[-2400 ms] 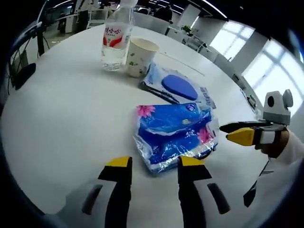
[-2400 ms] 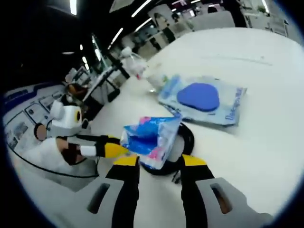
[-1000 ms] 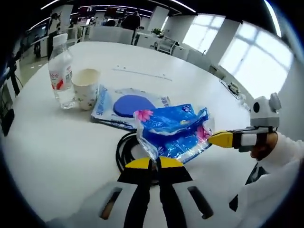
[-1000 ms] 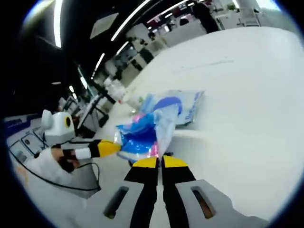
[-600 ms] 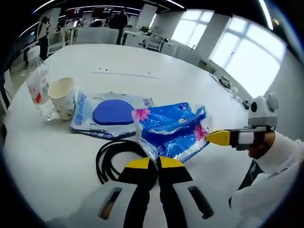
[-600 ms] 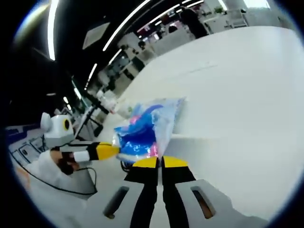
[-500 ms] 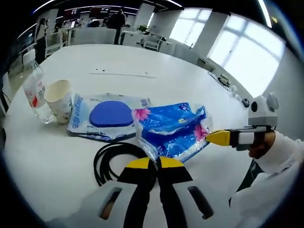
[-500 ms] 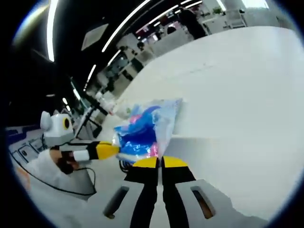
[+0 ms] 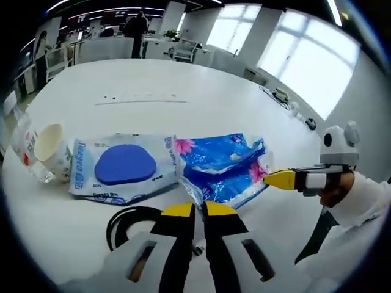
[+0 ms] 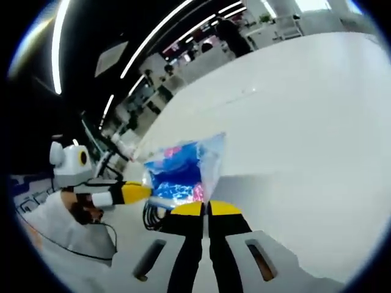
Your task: Arrange the tabletop items into an orderly group along one side of the table until the central work area is clear of visible clutter.
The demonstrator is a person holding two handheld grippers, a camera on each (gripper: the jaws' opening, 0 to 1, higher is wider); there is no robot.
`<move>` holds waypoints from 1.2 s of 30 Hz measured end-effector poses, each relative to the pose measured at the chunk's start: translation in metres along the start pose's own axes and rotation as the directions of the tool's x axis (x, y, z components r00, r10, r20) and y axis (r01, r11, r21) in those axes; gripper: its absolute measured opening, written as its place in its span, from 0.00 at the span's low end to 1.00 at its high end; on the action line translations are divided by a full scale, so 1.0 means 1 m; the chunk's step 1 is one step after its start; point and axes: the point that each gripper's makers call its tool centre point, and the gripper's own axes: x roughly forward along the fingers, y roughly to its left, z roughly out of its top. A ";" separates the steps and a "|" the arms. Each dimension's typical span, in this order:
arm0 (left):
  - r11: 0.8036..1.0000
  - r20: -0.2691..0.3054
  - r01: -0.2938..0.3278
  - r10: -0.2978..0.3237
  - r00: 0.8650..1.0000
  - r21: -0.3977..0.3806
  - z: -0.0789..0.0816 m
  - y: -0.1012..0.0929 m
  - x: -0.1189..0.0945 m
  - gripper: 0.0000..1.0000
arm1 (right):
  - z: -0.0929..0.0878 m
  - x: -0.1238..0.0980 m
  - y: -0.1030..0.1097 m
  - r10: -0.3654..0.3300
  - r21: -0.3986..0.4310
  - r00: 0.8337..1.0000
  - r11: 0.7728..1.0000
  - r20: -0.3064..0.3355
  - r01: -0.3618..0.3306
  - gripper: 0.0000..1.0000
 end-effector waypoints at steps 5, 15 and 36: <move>1.000 -0.019 0.001 -0.001 1.000 -0.003 0.004 -0.003 0.010 0.02 | 0.004 0.002 -0.012 -0.023 0.025 1.000 0.999 0.009 0.023 0.00; 1.000 -0.069 0.024 -0.026 0.997 -0.019 0.009 -0.006 0.039 0.03 | 0.011 0.007 -0.037 -0.067 0.064 0.998 0.996 0.020 0.066 0.00; 0.996 -0.144 0.040 -0.051 0.988 -0.079 0.013 -0.013 0.089 0.07 | 0.035 0.032 -0.088 -0.078 0.065 0.997 0.995 0.004 0.077 0.00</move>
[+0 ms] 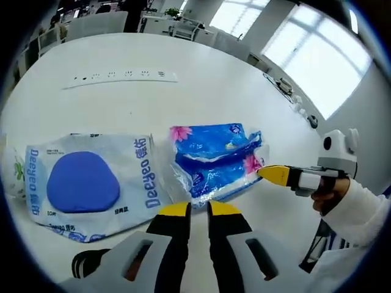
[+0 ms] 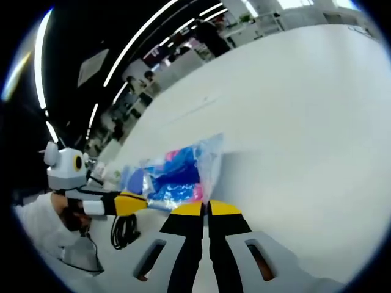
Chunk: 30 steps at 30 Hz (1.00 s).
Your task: Arrange the tabletop items into an orderly group along one side of the table until the central work area is clear of visible clutter.
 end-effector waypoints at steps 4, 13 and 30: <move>1.000 -0.008 -0.006 0.006 1.000 -0.018 -0.003 0.002 0.000 0.06 | -0.003 0.007 -0.001 0.012 -0.025 0.999 1.000 -0.036 -0.013 0.00; 1.000 -0.017 0.016 -0.017 1.000 -0.022 -0.009 -0.008 0.002 0.06 | -0.010 0.010 -0.007 -0.004 -0.023 0.998 1.000 -0.062 0.002 0.00; 0.999 0.015 0.010 -0.010 1.000 -0.044 -0.028 0.001 -0.030 0.06 | -0.012 0.013 -0.006 -0.062 -0.105 0.996 0.993 -0.061 0.056 0.22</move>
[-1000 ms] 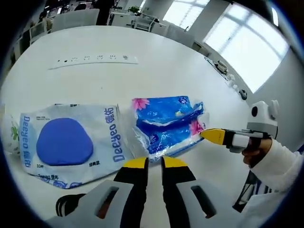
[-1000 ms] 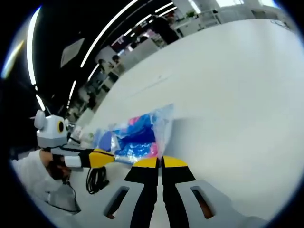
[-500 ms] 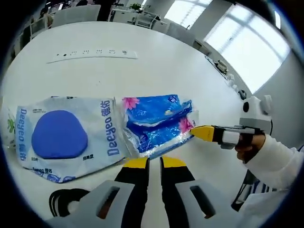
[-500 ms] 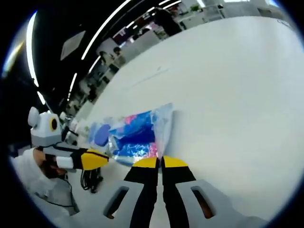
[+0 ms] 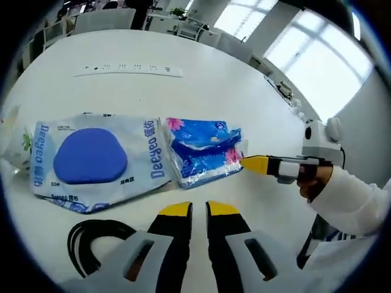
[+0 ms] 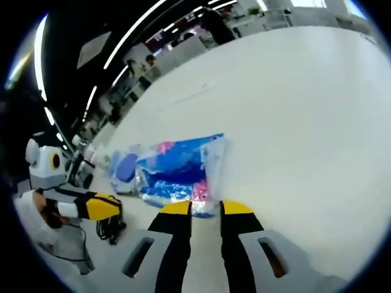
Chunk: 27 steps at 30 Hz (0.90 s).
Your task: Arrange the tabletop items into an orderly group along one side of the table until the central work area is clear of visible clutter.
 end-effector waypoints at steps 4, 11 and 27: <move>1.000 0.022 -0.005 0.005 1.000 -0.020 -0.002 0.003 -0.009 0.06 | 0.005 -0.005 0.005 -0.008 -0.037 1.000 0.999 0.021 0.008 0.36; 0.999 0.064 -0.035 0.035 0.997 -0.001 0.002 0.008 -0.028 0.11 | 0.003 -0.023 0.015 0.005 -0.073 1.000 0.997 0.019 -0.004 0.39; 0.994 0.146 -0.068 0.081 0.986 -0.090 -0.027 0.036 -0.079 0.24 | -0.035 -0.063 0.022 0.020 0.001 1.000 1.000 0.015 -0.020 0.44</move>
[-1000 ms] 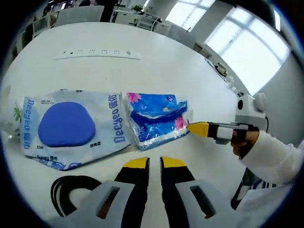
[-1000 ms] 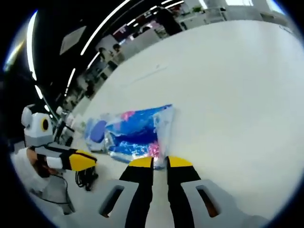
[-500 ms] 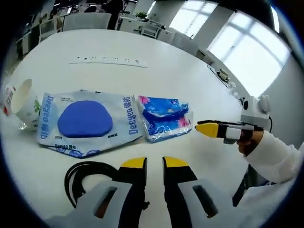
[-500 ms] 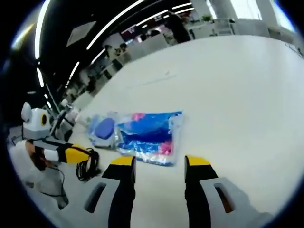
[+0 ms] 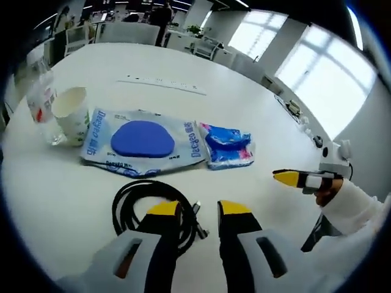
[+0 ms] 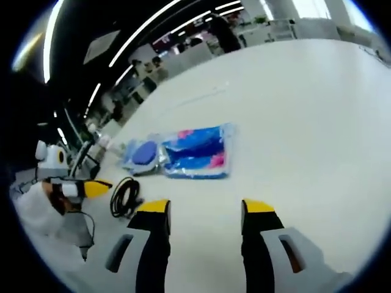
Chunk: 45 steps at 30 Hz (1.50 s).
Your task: Arrange the tabletop items into an orderly group along one side of the table until the central work area is clear of visible clutter.
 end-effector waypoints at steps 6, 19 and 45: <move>0.999 0.026 -0.028 0.029 0.999 -0.044 -0.007 0.014 -0.015 0.27 | -0.013 -0.010 0.001 0.004 0.018 1.000 1.000 -0.011 -0.003 0.42; 0.996 0.029 -0.037 0.039 0.999 -0.080 -0.015 0.018 -0.022 0.27 | -0.030 -0.022 0.008 0.041 0.070 0.999 0.997 -0.024 -0.039 0.35; 0.996 -0.006 -0.067 0.067 0.998 -0.053 -0.027 0.022 -0.027 0.33 | -0.038 -0.028 0.017 0.071 0.088 0.997 0.994 -0.021 -0.069 0.34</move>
